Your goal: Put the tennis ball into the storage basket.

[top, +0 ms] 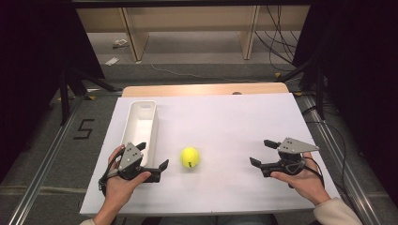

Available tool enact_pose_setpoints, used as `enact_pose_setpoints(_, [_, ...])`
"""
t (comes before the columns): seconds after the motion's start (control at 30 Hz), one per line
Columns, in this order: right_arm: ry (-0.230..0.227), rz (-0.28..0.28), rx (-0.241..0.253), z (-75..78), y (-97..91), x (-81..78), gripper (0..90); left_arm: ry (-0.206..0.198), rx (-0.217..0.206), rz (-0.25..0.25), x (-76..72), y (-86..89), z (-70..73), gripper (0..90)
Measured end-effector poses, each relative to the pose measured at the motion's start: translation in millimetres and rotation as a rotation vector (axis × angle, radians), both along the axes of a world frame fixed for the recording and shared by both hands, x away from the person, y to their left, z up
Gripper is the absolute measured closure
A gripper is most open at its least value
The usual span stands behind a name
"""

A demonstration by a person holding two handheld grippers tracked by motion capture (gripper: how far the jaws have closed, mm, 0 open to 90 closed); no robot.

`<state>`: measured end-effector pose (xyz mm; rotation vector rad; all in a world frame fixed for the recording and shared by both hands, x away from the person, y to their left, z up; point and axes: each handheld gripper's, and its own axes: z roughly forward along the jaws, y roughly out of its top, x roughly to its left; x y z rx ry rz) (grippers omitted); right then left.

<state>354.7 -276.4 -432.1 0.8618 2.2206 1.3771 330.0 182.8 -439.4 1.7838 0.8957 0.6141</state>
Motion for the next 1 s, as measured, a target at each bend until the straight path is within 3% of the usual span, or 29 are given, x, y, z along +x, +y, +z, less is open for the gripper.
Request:
enact_pose_setpoints(0.3, [-0.002,0.018,0.001,0.6,7.4,0.5,15.0,-0.003,0.002,0.001,-0.5,-0.1,0.5,0.0])
enact_pose_setpoints(1.0, [-0.004,0.087,-0.014,0.0,49.5,12.0,15.6,-0.003,0.000,0.006,-0.3,1.4,0.7,0.0])
